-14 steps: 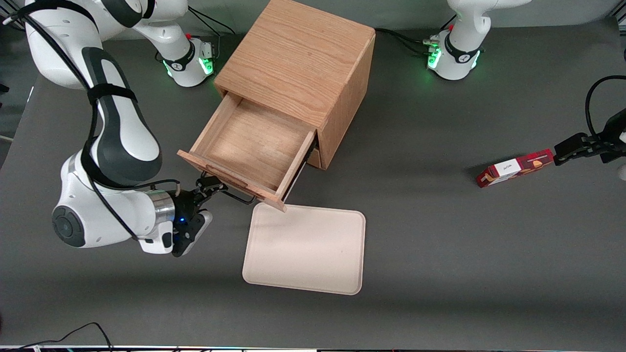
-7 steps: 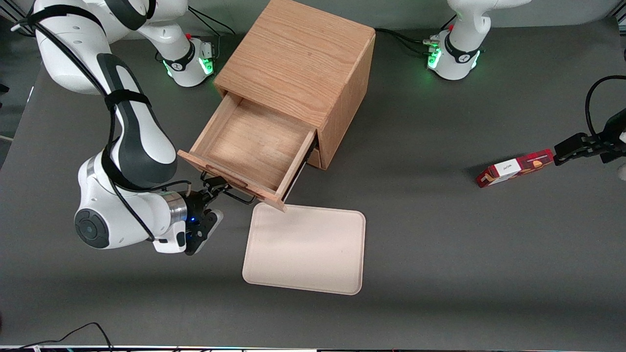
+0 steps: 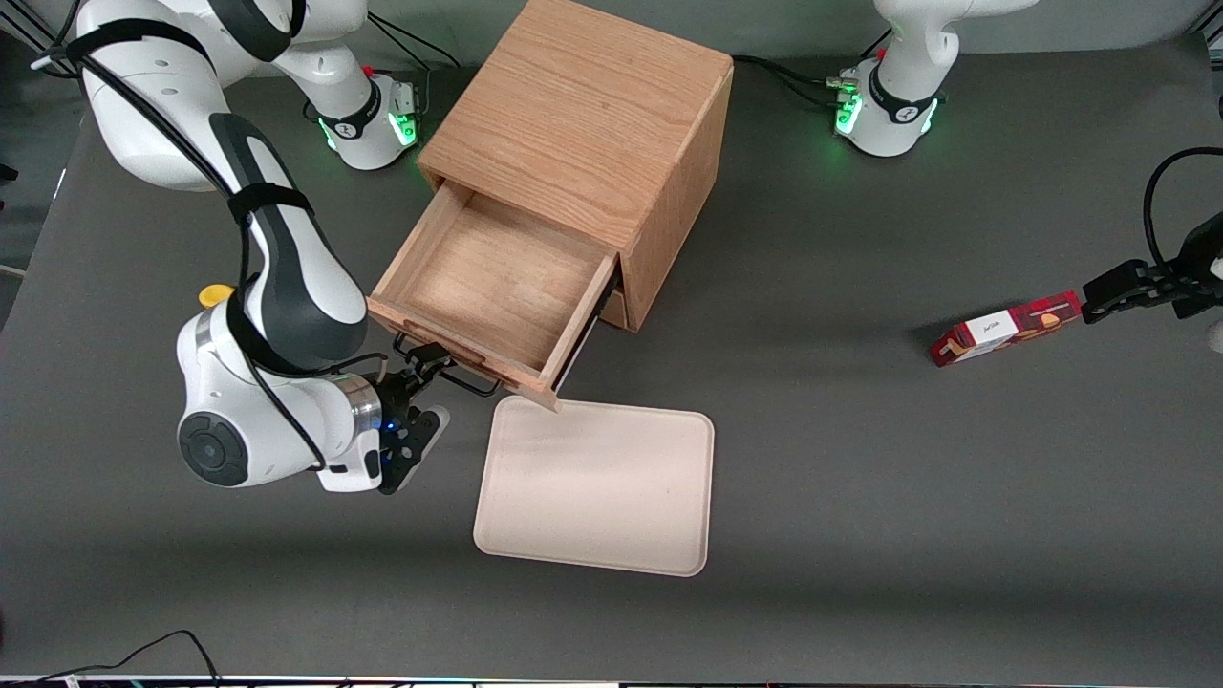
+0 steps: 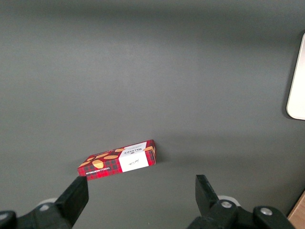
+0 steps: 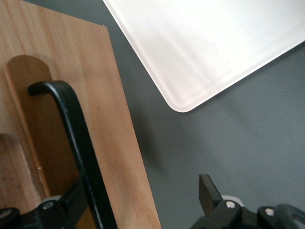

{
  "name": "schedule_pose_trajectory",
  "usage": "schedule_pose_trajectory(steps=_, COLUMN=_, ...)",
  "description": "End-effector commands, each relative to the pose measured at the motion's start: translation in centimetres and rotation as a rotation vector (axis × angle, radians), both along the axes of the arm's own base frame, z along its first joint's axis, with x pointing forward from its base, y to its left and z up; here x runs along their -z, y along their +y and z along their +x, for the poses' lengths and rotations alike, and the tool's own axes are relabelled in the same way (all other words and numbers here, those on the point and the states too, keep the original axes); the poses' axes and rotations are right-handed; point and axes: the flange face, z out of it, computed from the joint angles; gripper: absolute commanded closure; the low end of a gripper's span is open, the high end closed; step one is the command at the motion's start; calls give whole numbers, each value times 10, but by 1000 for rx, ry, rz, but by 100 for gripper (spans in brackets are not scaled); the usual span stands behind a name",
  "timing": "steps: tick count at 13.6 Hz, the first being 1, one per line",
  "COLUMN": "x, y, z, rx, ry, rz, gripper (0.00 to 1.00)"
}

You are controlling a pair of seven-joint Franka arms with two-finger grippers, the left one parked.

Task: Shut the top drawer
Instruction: 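Push the drawer front with the right gripper into the cabinet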

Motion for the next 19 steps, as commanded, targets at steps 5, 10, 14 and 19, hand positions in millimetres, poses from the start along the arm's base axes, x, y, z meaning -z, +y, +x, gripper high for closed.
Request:
schedule_pose_trajectory(steps=5, x=10, y=15, z=-17, rx=-48, ry=-4, rz=-8, gripper=0)
schedule_pose_trajectory(steps=10, x=5, y=23, z=-29, rx=-63, ry=4, rz=-10, gripper=0)
schedule_pose_trajectory(steps=14, x=0, y=36, z=-45, rx=-59, ry=-2, rz=-15, gripper=0)
schedule_pose_trajectory(steps=19, x=1, y=50, z=-63, rx=-64, ry=7, rz=-23, gripper=0)
